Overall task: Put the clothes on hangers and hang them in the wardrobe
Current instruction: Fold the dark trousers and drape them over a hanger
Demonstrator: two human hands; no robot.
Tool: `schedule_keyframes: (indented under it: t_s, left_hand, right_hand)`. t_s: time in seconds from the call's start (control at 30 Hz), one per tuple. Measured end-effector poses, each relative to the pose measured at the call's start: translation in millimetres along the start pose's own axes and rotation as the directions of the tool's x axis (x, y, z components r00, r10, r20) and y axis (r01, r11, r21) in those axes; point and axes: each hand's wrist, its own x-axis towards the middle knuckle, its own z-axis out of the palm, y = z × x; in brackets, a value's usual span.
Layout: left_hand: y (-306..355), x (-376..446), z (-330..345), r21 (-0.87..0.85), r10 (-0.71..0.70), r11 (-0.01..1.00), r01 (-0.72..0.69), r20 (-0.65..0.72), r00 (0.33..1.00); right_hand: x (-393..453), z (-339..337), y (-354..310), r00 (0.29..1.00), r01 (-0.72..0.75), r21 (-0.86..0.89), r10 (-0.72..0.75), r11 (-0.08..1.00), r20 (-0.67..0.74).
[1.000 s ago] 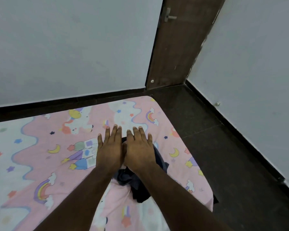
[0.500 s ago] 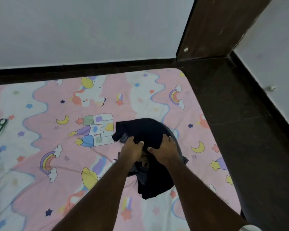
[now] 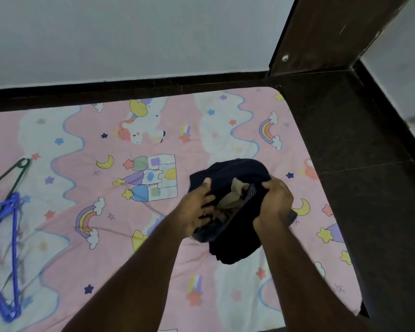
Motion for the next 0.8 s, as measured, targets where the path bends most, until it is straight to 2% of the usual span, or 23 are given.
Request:
schedule_keyframes:
  t_s: [0.13,0.23,0.3,0.4,0.5,0.53,0.6,0.7,0.77,0.8]
  left_hand:
    - [20.2,-30.5,11.7,0.085,0.085,0.991,-0.106,0.227,0.97]
    - [33.7,-46.1,7.9,0.142,0.157,0.968,-0.207,0.305,0.94]
    - [42.0,-60.7,4.4,0.227,0.213,0.924,-0.307,0.363,0.907]
    - [55.2,-82.5,-2.3,0.298,0.369,0.845,-0.444,0.275,0.888]
    - [72.4,-107.6,-14.6,0.256,0.475,0.822,-0.509,0.185,0.86]
    - [79.5,-118.6,-18.6,0.225,0.495,0.823,-0.522,0.167,0.853]
    - [94.5,-144.4,-25.3,0.141,0.522,0.831,-0.537,0.132,0.843]
    - [111.9,-174.2,-37.2,-0.095,0.525,0.851,-0.517,0.101,0.845]
    - [115.9,-187.0,-48.7,-0.218,0.502,0.85,-0.48,0.061,0.862]
    - [114.9,-191.9,-53.4,-0.227,0.493,0.853,-0.47,0.054,0.868]
  right_hand:
    - [-37.7,25.6,-31.7,0.997,0.037,0.147,-0.046,0.988,0.062]
    - [-58.5,38.9,-65.1,0.989,-0.012,0.196,-0.017,0.98,0.147]
    - [-75.2,48.2,-84.9,0.963,-0.056,0.178,0.006,0.982,0.271]
    - [-103.2,66.7,-103.9,0.925,-0.091,0.155,0.026,0.984,0.379]
    - [-130.8,77.5,-123.5,0.879,-0.109,0.211,-0.005,0.971,0.478]
    - [-137.2,77.8,-129.3,0.856,-0.083,0.195,-0.031,0.977,0.516]
    - [-141.8,73.5,-136.3,0.846,0.07,0.111,-0.118,0.991,0.521]
    - [-148.5,58.4,-121.0,0.856,0.33,-0.124,-0.241,0.936,0.458]
    - [-152.4,46.6,-89.6,0.861,0.329,-0.222,-0.195,0.918,0.47]
    - [-157.5,41.8,-72.7,0.853,0.291,-0.239,-0.138,0.927,0.503]
